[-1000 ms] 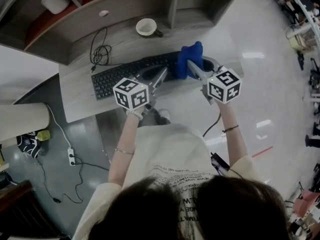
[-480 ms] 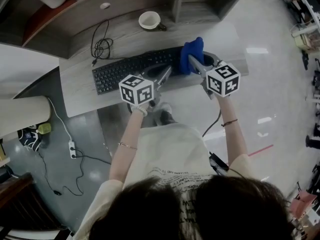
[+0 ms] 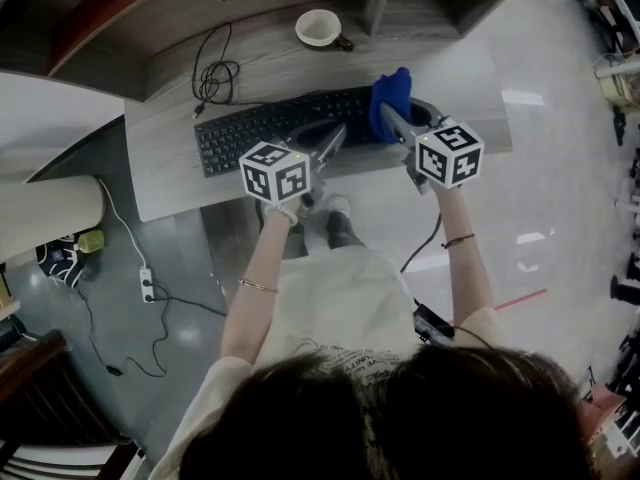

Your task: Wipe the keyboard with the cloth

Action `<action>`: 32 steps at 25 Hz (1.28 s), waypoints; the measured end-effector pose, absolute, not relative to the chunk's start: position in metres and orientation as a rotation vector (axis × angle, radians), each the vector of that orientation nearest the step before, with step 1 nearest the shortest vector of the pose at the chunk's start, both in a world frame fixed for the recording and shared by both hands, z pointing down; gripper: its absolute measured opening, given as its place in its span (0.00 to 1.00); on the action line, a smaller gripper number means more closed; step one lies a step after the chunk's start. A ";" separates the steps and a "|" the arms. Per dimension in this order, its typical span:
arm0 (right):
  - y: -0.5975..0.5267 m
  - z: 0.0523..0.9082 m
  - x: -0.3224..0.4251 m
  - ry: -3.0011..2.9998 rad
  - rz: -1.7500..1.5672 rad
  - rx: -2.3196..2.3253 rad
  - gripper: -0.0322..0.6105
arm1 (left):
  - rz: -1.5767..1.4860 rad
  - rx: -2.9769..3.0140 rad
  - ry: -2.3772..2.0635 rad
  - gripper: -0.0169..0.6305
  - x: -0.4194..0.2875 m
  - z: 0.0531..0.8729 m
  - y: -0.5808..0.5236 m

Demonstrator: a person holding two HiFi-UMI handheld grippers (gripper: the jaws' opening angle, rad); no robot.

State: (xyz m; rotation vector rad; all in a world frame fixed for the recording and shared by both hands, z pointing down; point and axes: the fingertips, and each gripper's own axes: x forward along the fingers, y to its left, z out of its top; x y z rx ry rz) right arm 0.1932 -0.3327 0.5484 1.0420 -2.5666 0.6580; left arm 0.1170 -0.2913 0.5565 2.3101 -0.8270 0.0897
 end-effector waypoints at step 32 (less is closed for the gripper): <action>-0.317 0.553 0.132 -2.555 0.692 1.043 0.13 | 0.060 2.274 -0.854 0.02 0.060 0.559 -0.277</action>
